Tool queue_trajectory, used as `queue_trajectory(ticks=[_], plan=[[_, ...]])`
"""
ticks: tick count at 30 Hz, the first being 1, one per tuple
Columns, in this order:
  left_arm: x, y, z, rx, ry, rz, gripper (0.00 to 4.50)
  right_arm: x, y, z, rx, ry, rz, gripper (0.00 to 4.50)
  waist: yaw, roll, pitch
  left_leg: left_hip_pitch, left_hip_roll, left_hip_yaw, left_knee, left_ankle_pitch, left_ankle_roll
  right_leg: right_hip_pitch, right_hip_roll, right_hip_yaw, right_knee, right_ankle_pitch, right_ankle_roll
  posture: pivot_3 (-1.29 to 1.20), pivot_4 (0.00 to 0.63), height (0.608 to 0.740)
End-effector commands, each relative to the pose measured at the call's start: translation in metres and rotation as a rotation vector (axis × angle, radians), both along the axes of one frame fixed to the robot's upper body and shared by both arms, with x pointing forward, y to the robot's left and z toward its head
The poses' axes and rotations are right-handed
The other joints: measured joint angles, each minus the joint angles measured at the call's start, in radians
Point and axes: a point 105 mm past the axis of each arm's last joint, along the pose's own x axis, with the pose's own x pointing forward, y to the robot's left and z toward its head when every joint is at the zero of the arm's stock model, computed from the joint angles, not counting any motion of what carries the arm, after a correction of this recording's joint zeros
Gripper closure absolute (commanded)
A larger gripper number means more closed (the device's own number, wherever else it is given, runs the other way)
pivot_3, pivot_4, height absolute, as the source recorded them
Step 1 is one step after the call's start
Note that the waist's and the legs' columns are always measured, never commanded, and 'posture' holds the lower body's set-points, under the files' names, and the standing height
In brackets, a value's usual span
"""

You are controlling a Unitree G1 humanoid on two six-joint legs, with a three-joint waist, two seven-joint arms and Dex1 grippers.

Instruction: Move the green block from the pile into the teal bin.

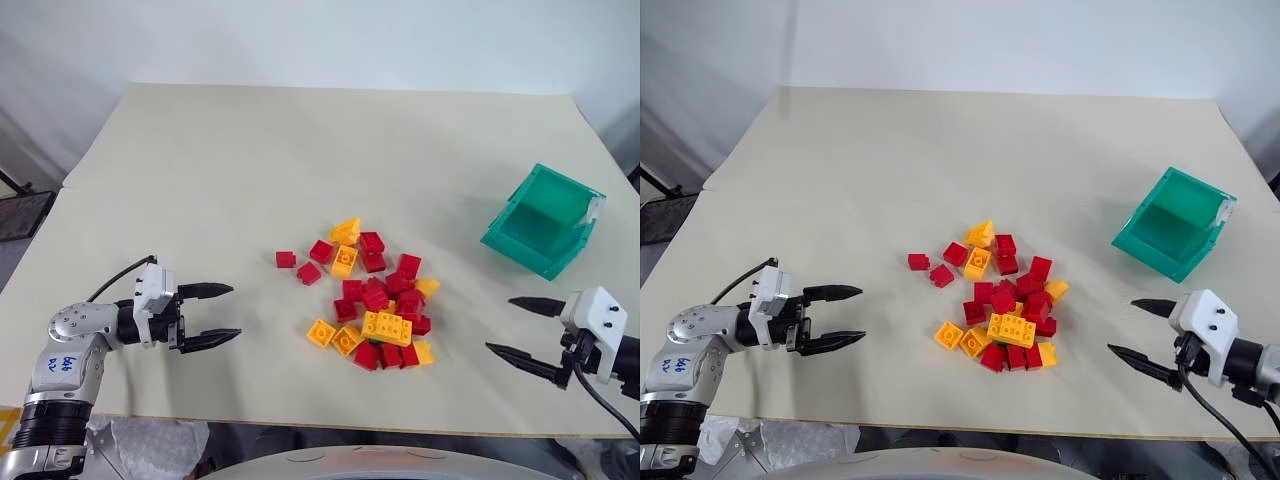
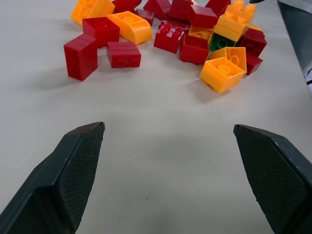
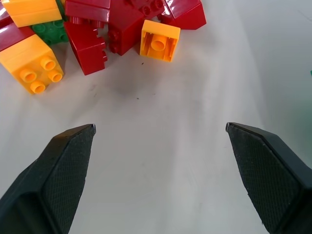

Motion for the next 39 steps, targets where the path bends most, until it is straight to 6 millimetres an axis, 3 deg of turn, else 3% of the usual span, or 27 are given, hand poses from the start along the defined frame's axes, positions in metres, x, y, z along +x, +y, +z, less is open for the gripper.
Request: queue_trajectory(ticks=[1, 5, 11, 12, 14, 20, 25, 28, 33, 39], plan=[[-0.003, -0.002, 0.004, -0.009, -0.012, -0.026, 0.0, 0.001, 0.004, 0.015, 0.016, -0.056, 0.005, 0.01, 0.0, 0.0, 0.0, 0.0, 0.0, 0.0, 0.0, 0.0, 0.0, 0.0, 0.0, 0.0, 0.0, 0.0, 0.0, 0.0, 0.15, 0.74], [0.003, -0.004, 0.008, -0.023, -0.032, 0.007, 0.0, 0.006, 0.014, 0.024, 0.06, -0.075, -0.018, 0.01, 0.0, 0.0, 0.0, 0.0, 0.0, 0.001, 0.0, 0.0, 0.0, 0.0, 0.0, 0.001, 0.001, 0.0, 0.0, 0.0, 0.15, 0.74], [0.013, -0.006, 0.013, -0.027, -0.007, 0.059, 0.0, -0.003, 0.058, 0.036, 0.13, -0.048, 0.041, 0.01, 0.001, 0.0, 0.0, 0.0, 0.0, 0.0, 0.001, 0.0, 0.0, 0.0, 0.0, 0.001, 0.001, 0.0, 0.0, 0.0, 0.15, 0.74], [0.014, -0.007, 0.013, -0.028, 0.0, 0.062, 0.0, -0.006, 0.07, 0.041, 0.165, -0.055, 0.064, 0.19, 0.001, 0.0, 0.0, 0.0, 0.0, 0.0, 0.001, 0.0, 0.0, 0.0, 0.0, 0.001, 0.001, 0.0, 0.0, 0.0, 0.15, 0.74], [0.014, -0.012, 0.015, -0.045, 0.006, 0.033, 0.0, -0.011, 0.087, 0.047, 0.204, -0.053, 0.093, 0.61, 0.001, 0.0, 0.0, 0.0, 0.0, 0.0, 0.001, 0.0, 0.0, 0.0, 0.0, 0.001, 0.001, 0.0, 0.0, 0.0, 0.15, 0.74], [0.01, -0.025, 0.019, -0.086, -0.01, -0.084, 0.0, -0.024, 0.125, 0.044, 0.215, 0.011, 0.201, 2.64, 0.001, -0.001, -0.001, 0.0, 0.0, 0.0, 0.001, 0.0, 0.0, 0.0, 0.0, 0.002, 0.001, 0.0, 0.0, 0.0, 0.15, 0.74], [0.014, -0.032, 0.019, -0.087, -0.038, -0.103, 0.0, -0.04, 0.146, 0.023, 0.124, 0.141, 0.334, 4.39, 0.001, -0.002, -0.001, 0.0, 0.0, 0.0, 0.002, 0.0, 0.0, 0.0, 0.0, 0.001, 0.002, 0.0, 0.0, 0.0, 0.15, 0.74], [0.011, -0.039, 0.017, -0.084, -0.034, -0.144, 0.0, -0.043, 0.157, 0.008, 0.083, 0.198, 0.408, 4.48, -0.001, -0.003, -0.001, 0.0, 0.0, 0.001, 0.002, 0.0, 0.0, 0.0, 0.001, 0.001, 0.002, 0.0, 0.0, 0.0, 0.15, 0.74], [0.008, -0.048, 0.015, -0.084, -0.022, -0.177, 0.0, -0.029, 0.168, -0.005, 0.101, 0.186, 0.432, 4.48, -0.003, -0.003, -0.002, 0.0, 0.0, 0.001, 0.004, 0.0, 0.0, 0.0, 0.001, 0.002, 0.002, 0.0, 0.0, 0.0, 0.15, 0.74], [0.008, -0.056, 0.018, -0.103, -0.034, -0.191, 0.0, 0.019, 0.157, -0.019, 0.081, 0.087, 0.291, 4.48, -0.003, -0.004, -0.002, -0.001, 0.0, 0.001, 0.012, -0.002, 0.002, 0.0, 0.001, 0.002, 0.007, 0.0, 0.0, 0.0, 0.15, 0.74]])
